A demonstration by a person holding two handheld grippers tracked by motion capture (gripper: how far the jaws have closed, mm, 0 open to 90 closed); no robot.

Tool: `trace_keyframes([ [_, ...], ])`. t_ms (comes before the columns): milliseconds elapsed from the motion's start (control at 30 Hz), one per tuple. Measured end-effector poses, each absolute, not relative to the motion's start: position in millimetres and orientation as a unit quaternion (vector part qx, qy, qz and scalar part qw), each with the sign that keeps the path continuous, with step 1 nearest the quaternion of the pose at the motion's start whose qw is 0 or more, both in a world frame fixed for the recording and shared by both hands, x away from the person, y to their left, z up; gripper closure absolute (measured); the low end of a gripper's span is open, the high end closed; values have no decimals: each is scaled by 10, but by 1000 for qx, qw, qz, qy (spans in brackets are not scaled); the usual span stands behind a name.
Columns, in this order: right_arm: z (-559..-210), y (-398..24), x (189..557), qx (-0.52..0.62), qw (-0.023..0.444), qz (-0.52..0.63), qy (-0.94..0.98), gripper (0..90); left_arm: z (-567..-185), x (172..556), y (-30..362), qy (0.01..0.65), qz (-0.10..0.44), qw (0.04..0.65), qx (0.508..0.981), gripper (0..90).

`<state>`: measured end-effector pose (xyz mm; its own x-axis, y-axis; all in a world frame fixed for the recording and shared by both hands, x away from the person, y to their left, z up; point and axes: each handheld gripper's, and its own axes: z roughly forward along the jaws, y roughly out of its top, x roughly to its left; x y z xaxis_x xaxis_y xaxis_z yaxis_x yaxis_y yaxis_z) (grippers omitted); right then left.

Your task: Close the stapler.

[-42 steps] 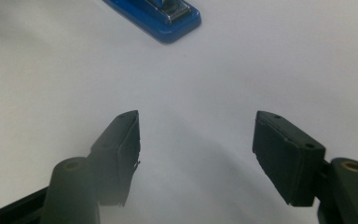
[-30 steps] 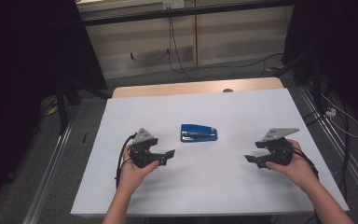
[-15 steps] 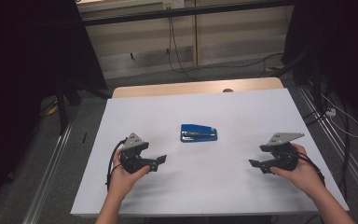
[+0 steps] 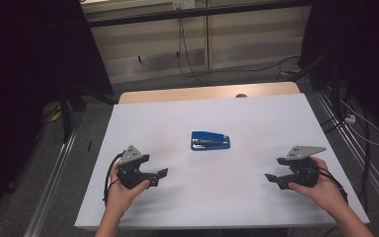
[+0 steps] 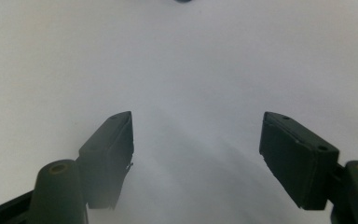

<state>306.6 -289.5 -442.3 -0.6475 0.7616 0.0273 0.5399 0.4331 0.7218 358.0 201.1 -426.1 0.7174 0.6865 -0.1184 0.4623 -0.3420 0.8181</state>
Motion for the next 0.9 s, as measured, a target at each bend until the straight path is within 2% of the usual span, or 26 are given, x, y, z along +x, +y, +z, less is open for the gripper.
trace_keyframes([
  [900, -4483, -3069, 2828, 404, 161, 362, 825, 256, -4291, 3419, 2336, 362, 133, 444, 809, 93],
])
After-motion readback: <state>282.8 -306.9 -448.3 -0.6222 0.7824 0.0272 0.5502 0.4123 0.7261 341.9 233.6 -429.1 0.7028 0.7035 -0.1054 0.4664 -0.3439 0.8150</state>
